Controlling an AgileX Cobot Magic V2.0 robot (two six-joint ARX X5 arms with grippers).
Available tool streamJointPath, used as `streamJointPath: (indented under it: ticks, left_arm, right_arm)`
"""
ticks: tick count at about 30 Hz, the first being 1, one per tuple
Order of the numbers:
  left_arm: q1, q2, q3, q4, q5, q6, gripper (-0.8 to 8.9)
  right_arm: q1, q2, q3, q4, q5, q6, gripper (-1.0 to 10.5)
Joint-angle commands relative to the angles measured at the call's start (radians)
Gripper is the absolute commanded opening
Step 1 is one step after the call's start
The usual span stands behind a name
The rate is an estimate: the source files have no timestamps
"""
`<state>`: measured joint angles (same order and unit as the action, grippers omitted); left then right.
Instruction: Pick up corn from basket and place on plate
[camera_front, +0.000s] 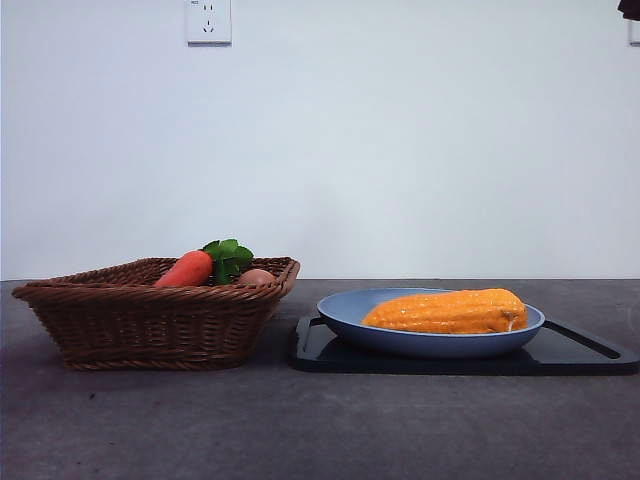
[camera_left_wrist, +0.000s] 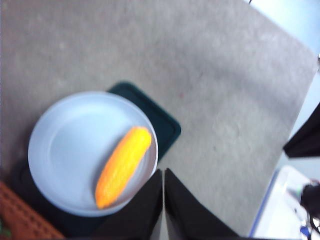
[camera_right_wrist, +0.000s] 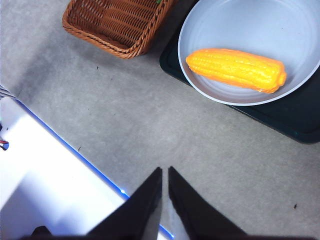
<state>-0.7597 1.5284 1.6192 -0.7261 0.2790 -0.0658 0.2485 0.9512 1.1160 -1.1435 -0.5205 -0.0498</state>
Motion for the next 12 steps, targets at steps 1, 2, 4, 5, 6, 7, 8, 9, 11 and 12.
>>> streamJointPath:
  ticks: [1, 2, 4, 5, 6, 7, 8, 9, 11, 12]
  left_arm:
    - [-0.006, 0.002, 0.025, 0.051, -0.007, 0.037, 0.07]
    - [0.002, -0.001, 0.025, 0.066, -0.01, 0.065, 0.07]
    - [0.028, -0.009, 0.025, 0.093, -0.011, 0.086, 0.07]
    - [0.049, -0.018, 0.025, 0.111, -0.011, 0.086, 0.07]
    - [0.069, -0.027, 0.025, 0.13, -0.011, 0.093, 0.07]
    - [0.086, -0.039, 0.025, 0.142, -0.011, 0.108, 0.07]
    - [0.105, -0.055, 0.025, 0.15, -0.011, 0.129, 0.07]
    - [0.125, -0.074, 0.025, 0.151, -0.011, 0.148, 0.07]
    - [0.166, -0.115, 0.024, 0.151, -0.011, 0.178, 0.07]
    - [0.193, -0.141, 0.022, 0.15, -0.011, 0.189, 0.07]
  right_arm:
    - [0.004, 0.008, 0.018, 0.006, -0.002, -0.014, 0.0]
    - [0.004, 0.008, 0.018, 0.006, -0.002, -0.014, 0.0]
    - [0.004, 0.008, 0.018, 0.007, -0.002, -0.014, 0.0]
    - [0.004, 0.008, 0.018, 0.007, -0.002, -0.014, 0.0]
    - [0.004, 0.008, 0.018, 0.006, -0.003, -0.014, 0.0]
    - [0.004, 0.008, 0.018, 0.006, -0.003, -0.014, 0.0]
    - [0.004, 0.008, 0.018, 0.006, -0.003, -0.014, 0.0]
    - [0.004, 0.008, 0.018, 0.006, -0.003, -0.014, 0.0]
    - [0.004, 0.008, 0.018, 0.006, -0.003, -0.014, 0.0]
    - [0.004, 0.008, 0.018, 0.007, -0.002, -0.014, 0.0]
